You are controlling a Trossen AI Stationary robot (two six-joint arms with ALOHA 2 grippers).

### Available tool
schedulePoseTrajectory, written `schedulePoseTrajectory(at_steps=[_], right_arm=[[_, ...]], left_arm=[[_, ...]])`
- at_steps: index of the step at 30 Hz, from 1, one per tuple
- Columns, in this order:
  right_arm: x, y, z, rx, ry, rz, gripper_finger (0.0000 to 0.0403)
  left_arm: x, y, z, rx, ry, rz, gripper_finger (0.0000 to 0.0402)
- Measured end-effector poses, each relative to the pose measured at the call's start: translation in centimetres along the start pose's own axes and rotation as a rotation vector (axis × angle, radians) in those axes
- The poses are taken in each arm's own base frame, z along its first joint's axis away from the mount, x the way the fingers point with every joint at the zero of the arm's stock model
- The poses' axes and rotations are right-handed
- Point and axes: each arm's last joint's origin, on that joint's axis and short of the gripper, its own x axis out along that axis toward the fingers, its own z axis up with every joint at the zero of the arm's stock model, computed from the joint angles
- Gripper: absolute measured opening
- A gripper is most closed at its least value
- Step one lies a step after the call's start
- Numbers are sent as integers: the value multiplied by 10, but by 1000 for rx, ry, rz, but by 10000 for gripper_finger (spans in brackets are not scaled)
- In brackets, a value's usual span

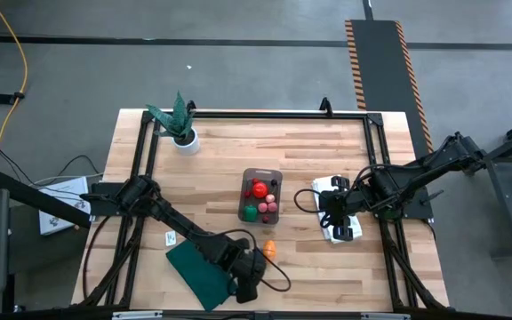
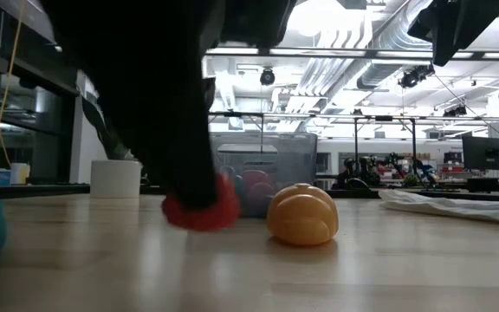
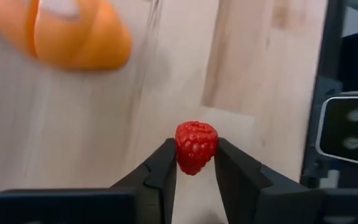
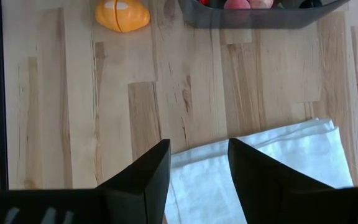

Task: Pick and placing Produce into tupperware
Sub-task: Put the red raspberry into the transparent black bin

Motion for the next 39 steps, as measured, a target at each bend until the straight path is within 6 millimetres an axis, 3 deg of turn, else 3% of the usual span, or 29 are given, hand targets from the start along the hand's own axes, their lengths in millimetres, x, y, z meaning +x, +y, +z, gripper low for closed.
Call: schedulePoseTrajectory(at_steps=[8, 15, 29, 39], right_arm=[[0, 0, 0, -4, 0, 0, 153], [-7, -2, -2, -8, -24, 10, 153], [-38, -12, -13, 42, -151, 30, 153], [-42, -13, -15, 45, -167, 37, 153]], left_arm=[[-23, -12, 16, 56, -16, 57, 105], [-56, -11, 45, 74, -42, 164, 105], [-99, 40, 98, -12, -28, 318, 106], [-116, 83, 122, -19, 29, 349, 106]])
